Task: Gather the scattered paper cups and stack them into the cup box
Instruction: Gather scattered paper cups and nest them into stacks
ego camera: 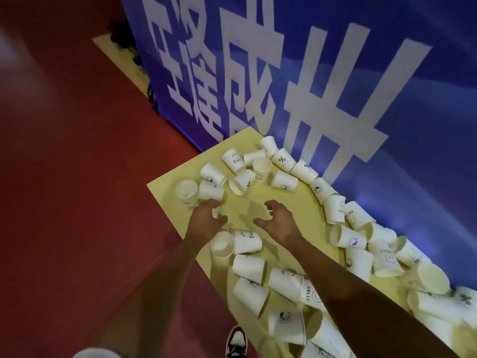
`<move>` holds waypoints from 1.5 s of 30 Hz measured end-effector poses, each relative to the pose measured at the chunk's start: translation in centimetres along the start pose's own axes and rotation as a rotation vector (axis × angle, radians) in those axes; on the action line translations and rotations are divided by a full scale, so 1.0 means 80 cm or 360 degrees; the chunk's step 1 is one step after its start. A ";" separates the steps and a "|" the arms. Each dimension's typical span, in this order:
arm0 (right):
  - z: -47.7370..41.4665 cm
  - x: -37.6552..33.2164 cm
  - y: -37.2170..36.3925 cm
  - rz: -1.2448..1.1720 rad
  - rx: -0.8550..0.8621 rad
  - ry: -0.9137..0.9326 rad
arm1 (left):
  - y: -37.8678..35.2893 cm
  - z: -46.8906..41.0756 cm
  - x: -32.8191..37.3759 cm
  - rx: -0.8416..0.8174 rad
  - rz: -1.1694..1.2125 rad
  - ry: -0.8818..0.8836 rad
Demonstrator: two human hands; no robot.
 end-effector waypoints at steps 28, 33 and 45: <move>-0.199 -0.054 -0.183 0.0529 -0.0300 0.0248 | -0.047 -0.053 -0.110 0.0109 0.0419 0.0174; -0.188 -0.041 -0.174 0.0495 -0.0236 0.0210 | -0.048 -0.052 -0.104 0.0084 0.0433 0.0139; -0.104 0.013 -0.021 0.0155 -0.0028 -0.0002 | -0.043 -0.034 -0.005 0.0076 0.0415 -0.0044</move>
Point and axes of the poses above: each hand's wrist, its own z-axis away from the middle knuckle, its own y-axis out of the back of the hand, x = y × z, the point moved 8 cm from there along -z, towards the middle knuckle, and after that the axes turned 15 degrees about -z, right-handed, at the moved point
